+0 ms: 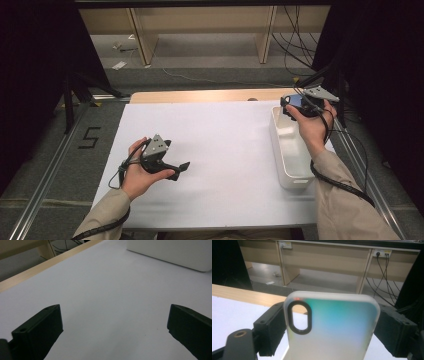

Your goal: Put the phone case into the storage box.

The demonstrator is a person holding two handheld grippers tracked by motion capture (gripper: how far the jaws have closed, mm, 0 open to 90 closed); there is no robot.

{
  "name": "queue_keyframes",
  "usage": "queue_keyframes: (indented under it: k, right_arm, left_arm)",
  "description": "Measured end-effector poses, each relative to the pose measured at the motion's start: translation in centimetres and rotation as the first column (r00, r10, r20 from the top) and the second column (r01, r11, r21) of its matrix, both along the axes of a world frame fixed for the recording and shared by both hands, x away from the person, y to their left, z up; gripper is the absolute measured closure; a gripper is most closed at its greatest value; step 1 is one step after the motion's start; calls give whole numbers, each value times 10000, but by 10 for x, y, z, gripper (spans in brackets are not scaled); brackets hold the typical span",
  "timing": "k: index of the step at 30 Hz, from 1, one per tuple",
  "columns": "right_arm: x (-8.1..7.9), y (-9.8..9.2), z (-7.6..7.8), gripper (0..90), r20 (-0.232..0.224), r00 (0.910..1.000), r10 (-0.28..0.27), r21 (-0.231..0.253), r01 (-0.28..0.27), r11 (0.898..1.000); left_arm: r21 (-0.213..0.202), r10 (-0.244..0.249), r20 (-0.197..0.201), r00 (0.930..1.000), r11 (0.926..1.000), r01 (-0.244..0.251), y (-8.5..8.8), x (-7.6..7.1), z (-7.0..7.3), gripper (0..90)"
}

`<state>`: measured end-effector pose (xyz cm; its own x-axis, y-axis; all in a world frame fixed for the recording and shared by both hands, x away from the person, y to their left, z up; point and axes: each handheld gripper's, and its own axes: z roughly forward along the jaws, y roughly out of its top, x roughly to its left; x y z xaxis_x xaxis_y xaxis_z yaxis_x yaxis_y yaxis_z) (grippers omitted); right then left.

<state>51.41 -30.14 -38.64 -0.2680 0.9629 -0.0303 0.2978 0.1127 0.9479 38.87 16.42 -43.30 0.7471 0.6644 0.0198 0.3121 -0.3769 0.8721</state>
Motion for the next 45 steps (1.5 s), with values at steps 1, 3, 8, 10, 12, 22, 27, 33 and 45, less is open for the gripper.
queue_keyframes:
  k: [1,3,8,10,12,22,27,33,45]
  right_arm:
    - [0,0,0,181,-11,10000,-8,16,8,10000]
    - [1,0,0,180,-6,10000,-14,4,14,10000]
    - [2,1,-1,181,-31,10000,-15,-47,15,10000]
    - [2,1,-1,181,-80,10000,-7,-62,7,10000]
    - [3,1,-2,180,-106,9999,-12,-95,11,10000]
    - [7,4,-3,181,-267,9996,25,-137,-29,9999]
    - [9,4,-3,181,-349,9994,23,-197,-30,9998]
    - [11,4,-5,180,-403,9992,-9,-223,0,9998]
    - [15,5,-8,180,-569,9984,-6,-395,-17,9992]
  left_arm:
    - [5,-2,1,10000,10000,2,0,0,0,0]
    - [4,-2,1,10000,10000,2,0,0,0,0]
    - [2,-4,-1,10000,10000,4,0,0,0,0]
    - [3,-2,-3,10000,10000,2,0,0,0,0]
    - [8,-5,-3,10000,10000,5,0,0,0,0]
    - [3,3,13,10000,10000,-3,0,0,0,0]
    - [12,-10,11,10000,10000,10,0,0,0,0]
    - [8,-1,11,10000,10000,1,0,0,0,0]
    - [14,-6,4,10000,10000,6,0,0,0,0]
